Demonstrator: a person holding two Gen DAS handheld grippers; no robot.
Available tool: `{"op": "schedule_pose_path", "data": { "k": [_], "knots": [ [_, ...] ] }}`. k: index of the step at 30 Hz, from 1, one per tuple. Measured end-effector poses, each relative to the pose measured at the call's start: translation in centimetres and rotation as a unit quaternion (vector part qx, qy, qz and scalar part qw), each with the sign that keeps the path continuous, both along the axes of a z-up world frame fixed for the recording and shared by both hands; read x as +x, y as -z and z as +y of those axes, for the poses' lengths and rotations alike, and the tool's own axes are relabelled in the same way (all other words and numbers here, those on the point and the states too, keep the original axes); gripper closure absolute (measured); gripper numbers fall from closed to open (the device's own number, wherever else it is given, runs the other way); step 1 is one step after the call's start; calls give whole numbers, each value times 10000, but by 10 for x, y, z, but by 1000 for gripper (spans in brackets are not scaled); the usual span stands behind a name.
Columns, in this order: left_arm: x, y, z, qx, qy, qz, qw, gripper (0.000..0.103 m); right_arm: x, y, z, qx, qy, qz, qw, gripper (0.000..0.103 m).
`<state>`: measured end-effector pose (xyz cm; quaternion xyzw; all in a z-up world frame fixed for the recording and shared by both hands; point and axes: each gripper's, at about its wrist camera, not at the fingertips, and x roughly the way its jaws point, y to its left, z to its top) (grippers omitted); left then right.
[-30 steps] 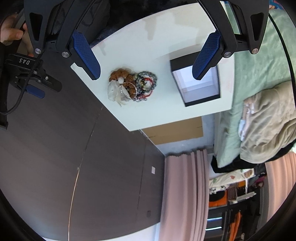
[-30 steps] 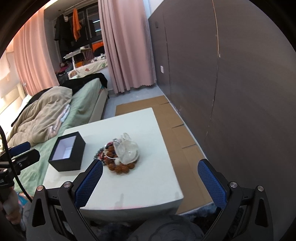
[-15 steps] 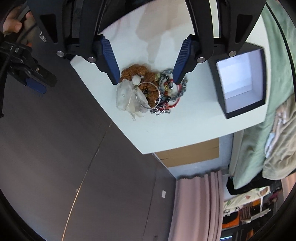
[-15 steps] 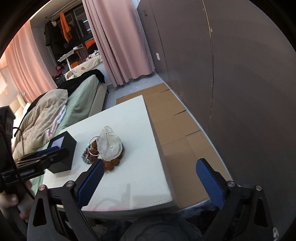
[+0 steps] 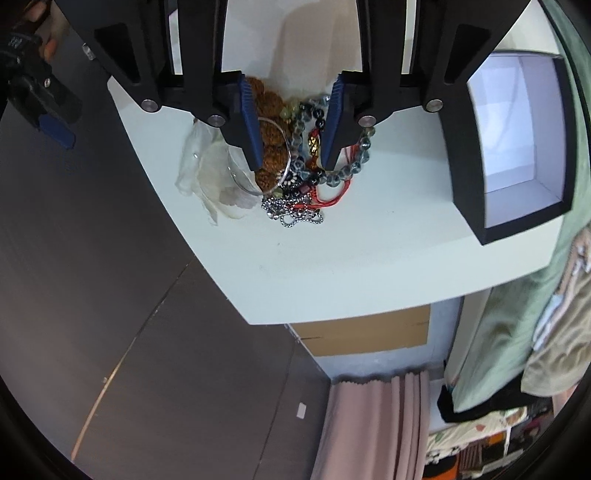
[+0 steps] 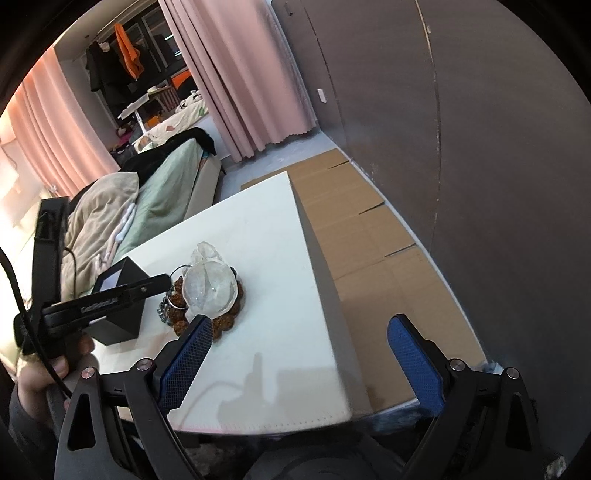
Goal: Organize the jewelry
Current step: 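Grasp the clear plastic bag with the right gripper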
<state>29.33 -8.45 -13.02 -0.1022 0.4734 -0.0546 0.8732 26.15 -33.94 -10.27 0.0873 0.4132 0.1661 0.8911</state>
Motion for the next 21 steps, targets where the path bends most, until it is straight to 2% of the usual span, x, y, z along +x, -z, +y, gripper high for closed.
{"op": "schedule_pose_path", "data": {
  "k": [2, 3, 6, 10, 16, 21],
  "knots": [
    [4, 3, 0, -102, 5, 18, 9999, 79, 3, 1, 3, 77, -51, 27, 10000, 9],
    [5, 3, 0, -170, 17, 10, 9999, 88, 4, 1, 5, 104, -79, 34, 9999, 10],
    [6, 1, 1, -298, 32, 15, 9995, 101, 10, 4, 14, 181, -196, 112, 9996, 12],
    [-1, -6, 0, -440, 142, -130, 9988, 101, 22, 9, 28, 312, -354, 204, 9987, 12],
    [-10, -24, 3, -409, 94, -325, 9986, 102, 35, 14, 49, 359, -504, 279, 9977, 13],
    [-19, -39, 11, -350, -4, -507, 9981, 102, 44, 19, 67, 231, -563, 368, 9975, 18]
  ]
}}
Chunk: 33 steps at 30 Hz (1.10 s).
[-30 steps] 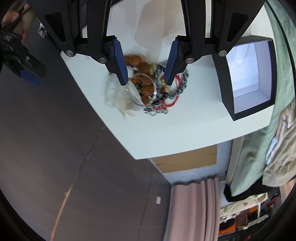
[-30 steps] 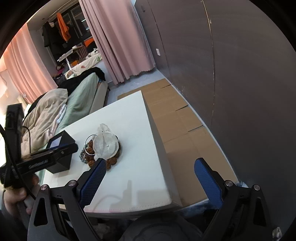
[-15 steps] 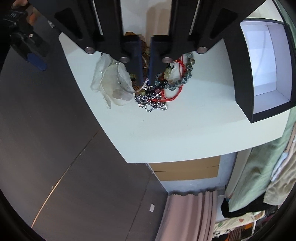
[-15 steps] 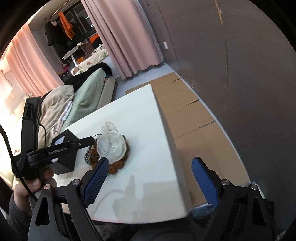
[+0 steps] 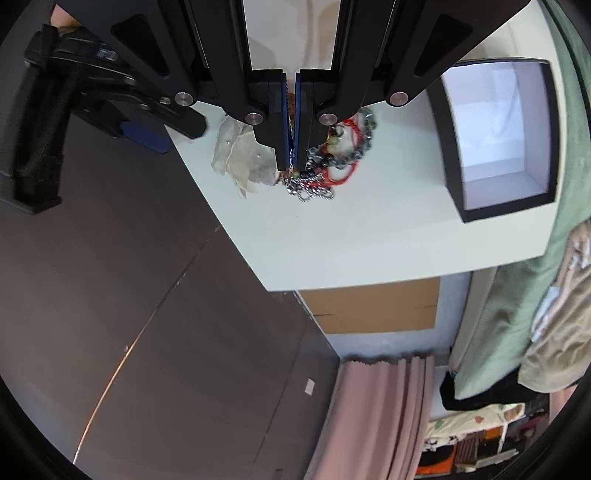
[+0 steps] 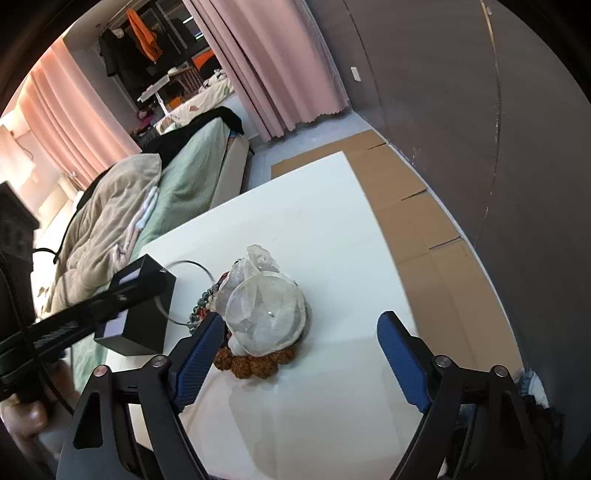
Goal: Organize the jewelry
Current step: 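Grasp the clear plastic bag with the right gripper, then carry the plastic bag into the black box and open the right gripper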
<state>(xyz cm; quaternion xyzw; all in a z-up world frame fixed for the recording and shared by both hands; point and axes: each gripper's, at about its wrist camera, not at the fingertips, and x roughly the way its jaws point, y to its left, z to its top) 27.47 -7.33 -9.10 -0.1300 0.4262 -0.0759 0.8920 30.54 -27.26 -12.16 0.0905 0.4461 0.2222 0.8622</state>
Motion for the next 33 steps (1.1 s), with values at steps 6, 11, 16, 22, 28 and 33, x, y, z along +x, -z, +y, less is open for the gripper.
{"op": "schedule_pose_path", "data": {
  "k": [6, 11, 16, 22, 28, 33],
  "knots": [
    [-11, -16, 19, -16, -167, -181, 9997, 102, 14, 3, 17, -96, -34, 48, 9999, 18],
    [-20, -26, 36, -31, -297, -319, 9990, 102, 30, 15, 38, -367, -132, 275, 9989, 60],
    [-30, -36, 57, -83, -372, -442, 9983, 102, 28, 8, 44, -423, -205, 272, 9985, 97],
    [-42, -44, 88, -157, -479, -585, 9970, 102, 19, -20, 60, -491, -319, -34, 9983, 98],
    [-57, -54, 122, -152, -620, -699, 9955, 102, 12, -47, 91, -468, -526, -236, 9972, 98],
    [-65, -59, 144, -174, -721, -731, 9946, 102, 6, -67, 125, -438, -715, -377, 9958, 98]
  ]
}}
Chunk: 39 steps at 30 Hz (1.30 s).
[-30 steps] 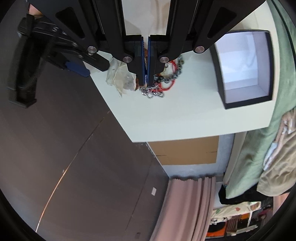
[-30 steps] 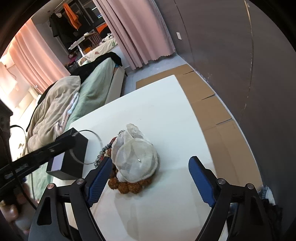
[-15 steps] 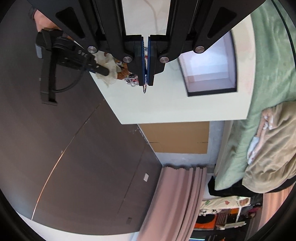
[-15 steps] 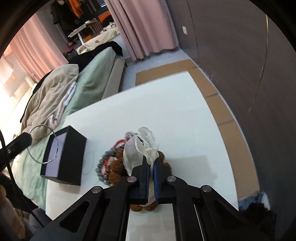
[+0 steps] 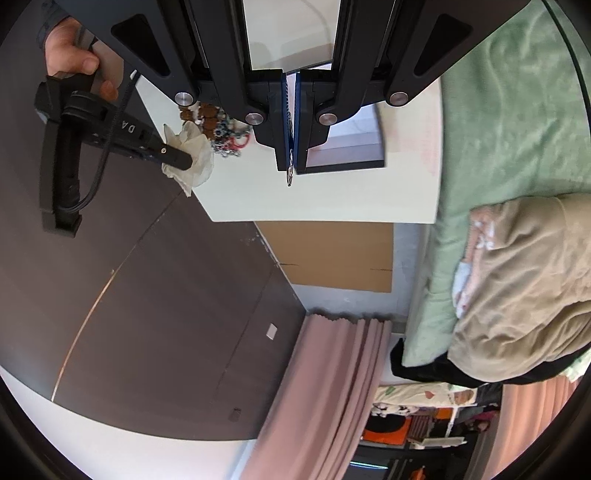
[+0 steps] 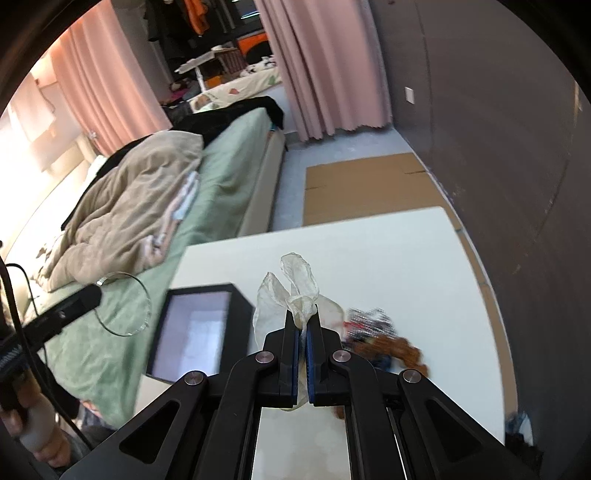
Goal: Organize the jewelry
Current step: 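Carry the plastic bag into the black box and open the right gripper, then grasp the brown wooden bead bracelet with the left gripper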
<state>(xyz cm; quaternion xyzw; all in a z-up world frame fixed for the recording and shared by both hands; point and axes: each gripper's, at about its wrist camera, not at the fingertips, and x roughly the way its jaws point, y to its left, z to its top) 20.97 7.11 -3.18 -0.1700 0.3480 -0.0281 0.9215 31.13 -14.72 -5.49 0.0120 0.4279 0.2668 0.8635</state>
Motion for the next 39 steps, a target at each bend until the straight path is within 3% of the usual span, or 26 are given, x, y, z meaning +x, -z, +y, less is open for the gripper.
{"op": "schedule_pose_path", "data": {
  "k": [6, 13, 14, 16, 17, 18, 29, 31, 33, 35, 39],
  "knots": [
    [-10, -4, 22, -30, -110, -49, 9999, 102, -6, -13, 35, 68, -312, -44, 9995, 98],
    [-18, -3, 40, -37, -229, -24, 9997, 102, -11, -8, 76, 286, -806, 247, 9960, 98],
    [-18, -2, 41, -28, -231, -8, 9997, 102, -11, -6, 81, 328, -883, 271, 9952, 95],
    [-17, 0, 43, 9, -219, 37, 9998, 102, -11, 0, 89, 279, -1012, 472, 9934, 67],
    [-16, 1, 42, 25, -203, 59, 9998, 102, -10, 2, 89, 235, -1024, 555, 9929, 45],
    [-15, 3, 41, 47, -176, 87, 9998, 102, -12, 2, 85, 231, -953, 485, 9940, 39],
    [11, 26, 4, 31, 237, 353, 9991, 101, -5, -14, 15, 430, -230, 508, 9975, 38],
    [19, 30, -3, 32, 265, 553, 9981, 95, -3, -13, 3, 452, -161, 512, 9975, 38],
    [26, 36, -9, -52, 296, 731, 9969, 61, 1, -10, -8, 380, -13, 593, 9975, 37],
    [27, 36, -13, -35, 228, 637, 9977, 35, 5, -7, -20, 441, 50, 617, 9971, 37],
    [29, 36, -28, 14, 279, 563, 9980, 32, 12, -3, -41, 352, 235, 718, 9965, 37]
  ]
}}
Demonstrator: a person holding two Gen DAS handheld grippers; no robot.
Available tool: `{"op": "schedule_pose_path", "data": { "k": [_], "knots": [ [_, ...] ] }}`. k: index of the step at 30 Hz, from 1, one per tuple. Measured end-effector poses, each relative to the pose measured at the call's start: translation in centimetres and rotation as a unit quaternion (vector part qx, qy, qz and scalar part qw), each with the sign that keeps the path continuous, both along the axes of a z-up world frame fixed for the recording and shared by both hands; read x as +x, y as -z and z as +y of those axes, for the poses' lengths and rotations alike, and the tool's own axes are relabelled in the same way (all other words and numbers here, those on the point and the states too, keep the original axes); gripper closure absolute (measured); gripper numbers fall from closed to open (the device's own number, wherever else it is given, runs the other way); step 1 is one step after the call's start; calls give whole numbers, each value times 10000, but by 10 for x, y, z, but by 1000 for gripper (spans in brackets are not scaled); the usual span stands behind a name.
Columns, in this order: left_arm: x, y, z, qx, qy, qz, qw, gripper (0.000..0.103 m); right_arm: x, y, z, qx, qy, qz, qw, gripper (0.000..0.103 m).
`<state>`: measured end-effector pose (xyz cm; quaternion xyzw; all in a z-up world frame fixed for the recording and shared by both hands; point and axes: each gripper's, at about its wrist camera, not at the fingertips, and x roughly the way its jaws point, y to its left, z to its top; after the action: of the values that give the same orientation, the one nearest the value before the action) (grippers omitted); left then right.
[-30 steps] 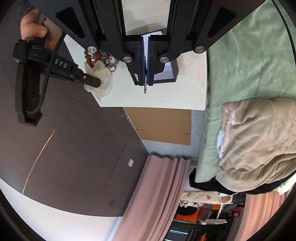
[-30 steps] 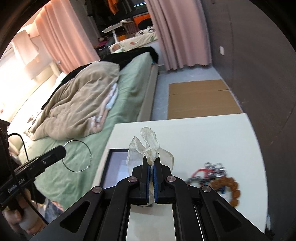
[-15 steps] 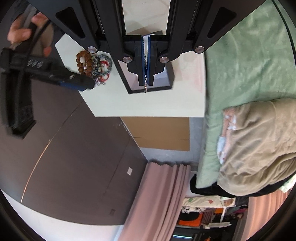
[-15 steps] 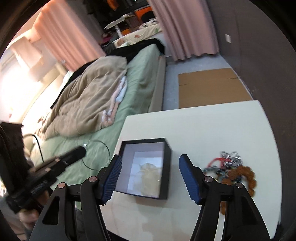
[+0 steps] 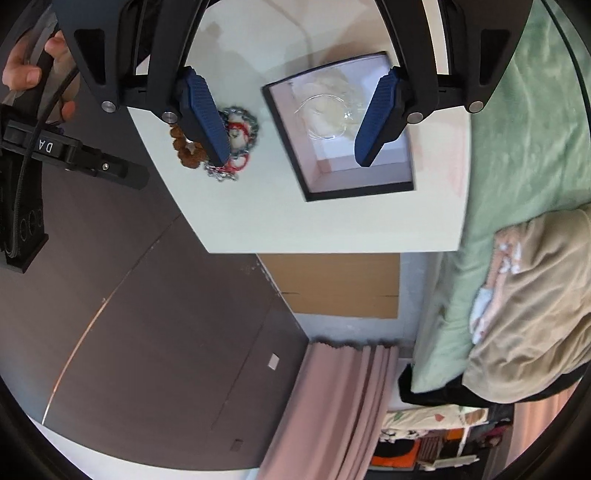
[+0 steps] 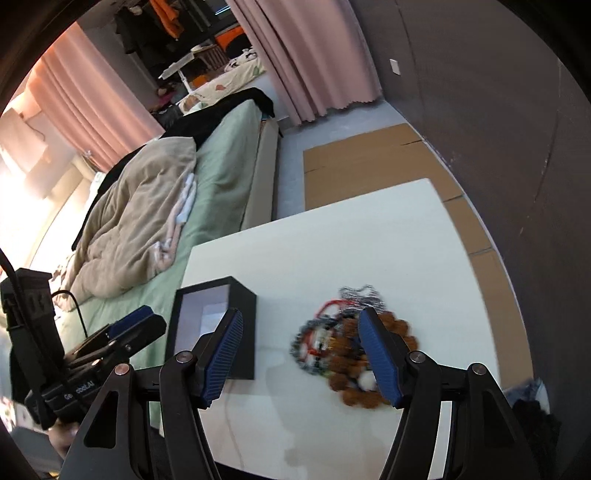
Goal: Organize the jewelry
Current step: 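Grasp the brown wooden bead bracelet with the left gripper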
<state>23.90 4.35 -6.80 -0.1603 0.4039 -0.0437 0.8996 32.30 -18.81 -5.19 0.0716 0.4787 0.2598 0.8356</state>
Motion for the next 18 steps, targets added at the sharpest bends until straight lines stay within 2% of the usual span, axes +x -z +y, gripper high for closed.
{"op": "schedule_pose_path", "data": {
  "k": [6, 13, 16, 18],
  "knots": [
    [11, 4, -27, 96, 242, 47, 9996, 32, 9, 13, -32, 14, 302, 353, 9989, 37],
    [27, 14, -73, 199, 701, 169, 9972, 32, 14, 17, -63, 123, 594, 534, 9967, 37],
    [33, 19, -89, 194, 848, 233, 9959, 34, 16, 20, -73, 189, 674, 612, 9957, 37],
    [39, 25, -98, 236, 915, 326, 9950, 39, 18, 22, -80, 228, 749, 658, 9948, 37]
  ]
}}
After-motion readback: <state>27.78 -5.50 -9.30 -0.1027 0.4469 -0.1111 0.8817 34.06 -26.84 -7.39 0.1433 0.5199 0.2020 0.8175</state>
